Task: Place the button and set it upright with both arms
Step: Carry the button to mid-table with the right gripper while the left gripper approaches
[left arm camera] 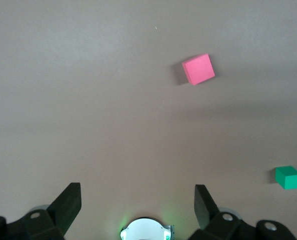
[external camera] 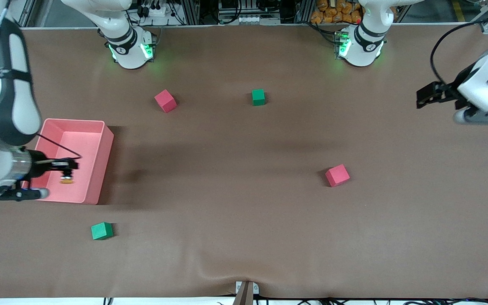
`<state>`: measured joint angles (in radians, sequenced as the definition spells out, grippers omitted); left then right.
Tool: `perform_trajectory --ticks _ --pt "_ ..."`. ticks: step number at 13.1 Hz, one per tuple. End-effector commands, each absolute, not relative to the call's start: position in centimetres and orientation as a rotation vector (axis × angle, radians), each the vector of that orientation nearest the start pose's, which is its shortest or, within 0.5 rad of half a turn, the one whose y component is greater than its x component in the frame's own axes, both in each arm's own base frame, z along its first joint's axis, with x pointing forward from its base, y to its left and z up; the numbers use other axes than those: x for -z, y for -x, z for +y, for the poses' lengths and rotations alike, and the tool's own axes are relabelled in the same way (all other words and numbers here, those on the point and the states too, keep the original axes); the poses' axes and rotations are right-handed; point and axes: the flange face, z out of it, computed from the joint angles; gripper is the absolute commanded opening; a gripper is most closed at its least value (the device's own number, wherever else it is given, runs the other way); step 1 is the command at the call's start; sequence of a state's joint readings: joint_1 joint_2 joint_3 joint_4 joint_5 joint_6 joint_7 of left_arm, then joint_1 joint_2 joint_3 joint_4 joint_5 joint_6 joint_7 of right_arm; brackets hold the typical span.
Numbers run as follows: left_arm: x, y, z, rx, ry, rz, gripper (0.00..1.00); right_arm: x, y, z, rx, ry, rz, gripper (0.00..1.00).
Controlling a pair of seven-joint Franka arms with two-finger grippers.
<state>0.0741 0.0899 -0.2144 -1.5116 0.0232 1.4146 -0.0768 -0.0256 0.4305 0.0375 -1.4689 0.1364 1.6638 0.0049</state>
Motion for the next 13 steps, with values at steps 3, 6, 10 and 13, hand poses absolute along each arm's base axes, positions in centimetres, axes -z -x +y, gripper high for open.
perform_trajectory --ticks 3,6,10,13 --pt "-50.1 -59.9 -9.0 -0.478 3.152 0.128 1.0 -40.3 -66.1 19.1 -0.306 2.909 0.159 0.0" --pt "-45.1 -61.0 -11.2 -0.571 3.153 0.09 1.0 -37.0 -64.6 31.5 -0.166 2.904 0.173 0.0" --pt "-39.8 -61.5 -14.4 -0.661 3.134 0.127 1.0 -31.0 -60.0 44.0 -0.097 2.896 0.115 0.0" --pt "-37.2 -61.0 -17.4 -0.723 3.103 0.165 1.0 -26.9 -56.0 49.4 -0.118 2.909 0.05 0.0"
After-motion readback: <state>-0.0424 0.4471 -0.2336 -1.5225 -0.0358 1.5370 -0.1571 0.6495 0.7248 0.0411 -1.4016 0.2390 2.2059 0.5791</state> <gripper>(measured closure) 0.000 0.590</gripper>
